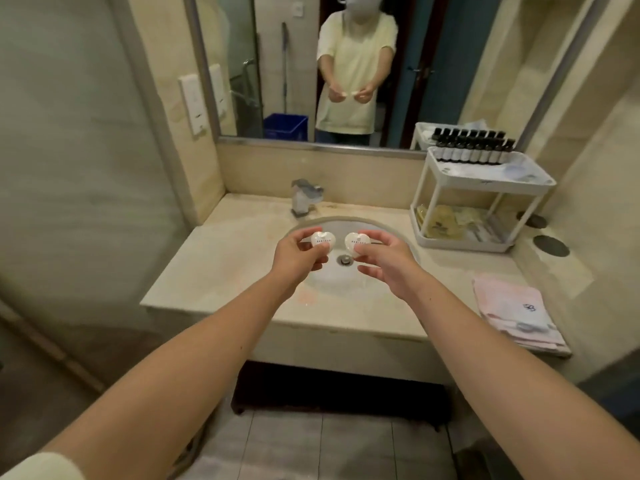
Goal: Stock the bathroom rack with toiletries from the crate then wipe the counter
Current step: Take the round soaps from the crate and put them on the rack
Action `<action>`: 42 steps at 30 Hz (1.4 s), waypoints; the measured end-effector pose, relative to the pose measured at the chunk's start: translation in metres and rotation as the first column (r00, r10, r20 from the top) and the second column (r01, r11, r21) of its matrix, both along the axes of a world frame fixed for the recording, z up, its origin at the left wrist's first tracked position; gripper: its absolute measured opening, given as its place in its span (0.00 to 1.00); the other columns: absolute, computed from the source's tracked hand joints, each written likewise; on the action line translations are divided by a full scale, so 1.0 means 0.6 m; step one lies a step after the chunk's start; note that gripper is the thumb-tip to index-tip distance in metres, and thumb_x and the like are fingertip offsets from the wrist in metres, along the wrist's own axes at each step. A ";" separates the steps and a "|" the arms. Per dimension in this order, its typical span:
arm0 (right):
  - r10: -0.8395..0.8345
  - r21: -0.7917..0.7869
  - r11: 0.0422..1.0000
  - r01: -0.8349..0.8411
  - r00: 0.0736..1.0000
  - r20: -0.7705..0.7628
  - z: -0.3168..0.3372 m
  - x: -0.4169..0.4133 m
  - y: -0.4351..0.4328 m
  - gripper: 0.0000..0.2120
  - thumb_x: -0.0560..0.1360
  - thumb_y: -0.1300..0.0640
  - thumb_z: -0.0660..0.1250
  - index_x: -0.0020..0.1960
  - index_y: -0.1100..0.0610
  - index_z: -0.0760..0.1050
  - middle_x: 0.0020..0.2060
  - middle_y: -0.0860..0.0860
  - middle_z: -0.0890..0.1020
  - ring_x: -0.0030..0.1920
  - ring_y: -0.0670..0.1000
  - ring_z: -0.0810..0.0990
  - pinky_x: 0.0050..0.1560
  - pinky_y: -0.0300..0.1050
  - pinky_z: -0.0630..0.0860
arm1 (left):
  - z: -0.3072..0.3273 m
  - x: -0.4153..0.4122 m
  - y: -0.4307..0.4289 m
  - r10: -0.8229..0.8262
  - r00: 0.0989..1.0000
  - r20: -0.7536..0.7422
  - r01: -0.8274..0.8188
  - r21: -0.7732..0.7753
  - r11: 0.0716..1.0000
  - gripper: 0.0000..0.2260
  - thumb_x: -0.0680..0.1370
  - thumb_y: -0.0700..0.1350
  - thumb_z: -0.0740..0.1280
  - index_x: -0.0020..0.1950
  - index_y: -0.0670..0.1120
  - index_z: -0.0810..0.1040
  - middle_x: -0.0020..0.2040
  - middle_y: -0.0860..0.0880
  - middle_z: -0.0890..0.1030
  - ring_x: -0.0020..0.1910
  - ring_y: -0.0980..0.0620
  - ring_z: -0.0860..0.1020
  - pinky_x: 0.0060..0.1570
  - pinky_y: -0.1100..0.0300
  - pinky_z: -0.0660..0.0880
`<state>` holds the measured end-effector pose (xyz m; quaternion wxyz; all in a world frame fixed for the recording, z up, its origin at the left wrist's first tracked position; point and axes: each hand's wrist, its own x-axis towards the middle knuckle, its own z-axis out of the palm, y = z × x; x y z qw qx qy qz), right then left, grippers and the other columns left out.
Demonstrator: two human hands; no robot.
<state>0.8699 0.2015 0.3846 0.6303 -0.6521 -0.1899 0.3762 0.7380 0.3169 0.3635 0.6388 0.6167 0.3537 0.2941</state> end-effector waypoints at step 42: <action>-0.246 -0.038 0.964 0.262 0.940 0.235 0.088 0.725 0.068 0.13 0.71 0.64 0.73 0.51 0.51 0.78 0.46 0.50 0.85 0.42 0.47 0.85 0.36 0.39 0.78 | 0.103 0.767 0.134 -0.185 0.974 -0.131 0.216 0.292 0.932 0.15 0.71 0.44 0.76 0.56 0.51 0.82 0.46 0.53 0.85 0.46 0.57 0.83 0.50 0.58 0.79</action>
